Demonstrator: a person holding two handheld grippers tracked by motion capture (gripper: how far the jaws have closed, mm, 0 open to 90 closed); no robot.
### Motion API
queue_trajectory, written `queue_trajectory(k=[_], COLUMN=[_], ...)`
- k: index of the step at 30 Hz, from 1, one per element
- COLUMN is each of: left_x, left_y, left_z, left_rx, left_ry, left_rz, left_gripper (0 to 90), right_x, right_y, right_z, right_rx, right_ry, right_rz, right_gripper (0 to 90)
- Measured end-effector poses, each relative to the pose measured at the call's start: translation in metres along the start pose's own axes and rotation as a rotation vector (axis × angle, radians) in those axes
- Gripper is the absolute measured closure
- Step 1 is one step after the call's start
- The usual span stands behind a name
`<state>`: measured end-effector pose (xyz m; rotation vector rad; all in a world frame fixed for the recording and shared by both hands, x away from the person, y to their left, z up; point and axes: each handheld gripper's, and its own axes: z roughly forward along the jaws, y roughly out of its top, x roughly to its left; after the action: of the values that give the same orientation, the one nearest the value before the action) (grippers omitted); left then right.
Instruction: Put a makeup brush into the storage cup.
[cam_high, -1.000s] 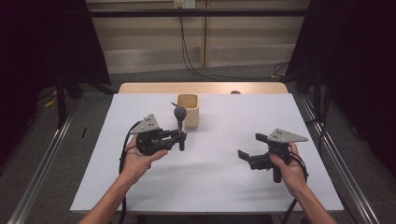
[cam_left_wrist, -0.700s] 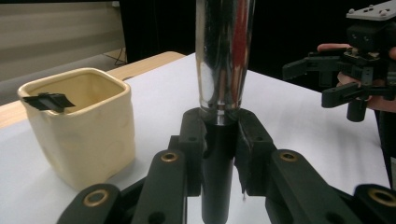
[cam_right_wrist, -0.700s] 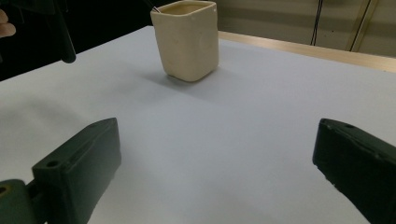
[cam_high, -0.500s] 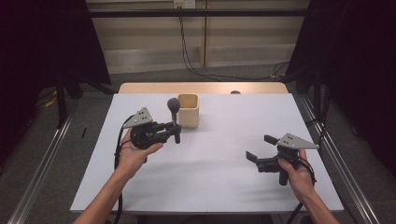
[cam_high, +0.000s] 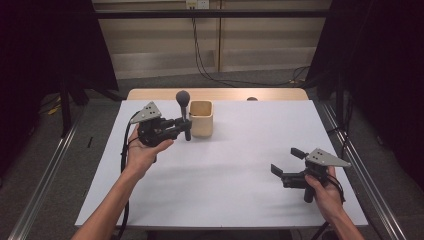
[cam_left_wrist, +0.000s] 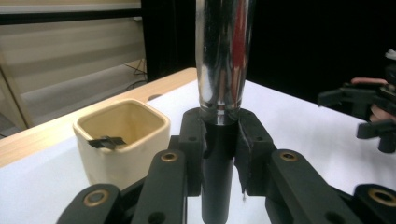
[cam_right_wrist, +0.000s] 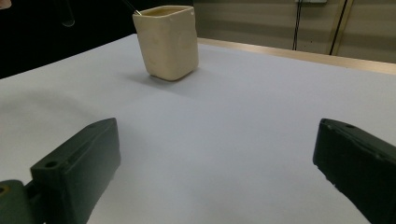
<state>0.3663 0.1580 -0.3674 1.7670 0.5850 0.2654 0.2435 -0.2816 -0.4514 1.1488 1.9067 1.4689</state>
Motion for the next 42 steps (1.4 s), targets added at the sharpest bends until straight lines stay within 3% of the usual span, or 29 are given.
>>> queue_trajectory(k=[11, 14, 30, 38, 42], left_x=[0.012, 0.016, 0.032, 0.036, 0.033], left_y=[0.012, 0.016, 0.032, 0.030, 0.029], left_z=[0.014, 0.018, 0.043, 0.056, 0.064], left_rx=[-0.015, -0.033, -0.065, -0.074, -0.059], left_ry=[0.039, 0.044, 0.122, 0.136, 0.137], left_rz=[-0.022, -0.052, -0.021, -0.034, -0.016], left_gripper=[74.8, 74.7, 74.7, 74.7, 74.6], right_x=[-0.002, -0.002, 0.000, 0.000, 0.000], right_y=[-0.006, -0.007, -0.010, -0.010, -0.010], right_z=[-0.003, -0.003, -0.003, -0.003, -0.004], right_rx=[-0.004, -0.001, 0.003, -0.002, -0.003], right_ry=[-0.006, -0.001, 0.002, 0.004, 0.007], right_rz=[0.003, 0.010, 0.001, 0.002, 0.003], right_gripper=[0.6, 0.6, 0.6, 0.5, 0.5])
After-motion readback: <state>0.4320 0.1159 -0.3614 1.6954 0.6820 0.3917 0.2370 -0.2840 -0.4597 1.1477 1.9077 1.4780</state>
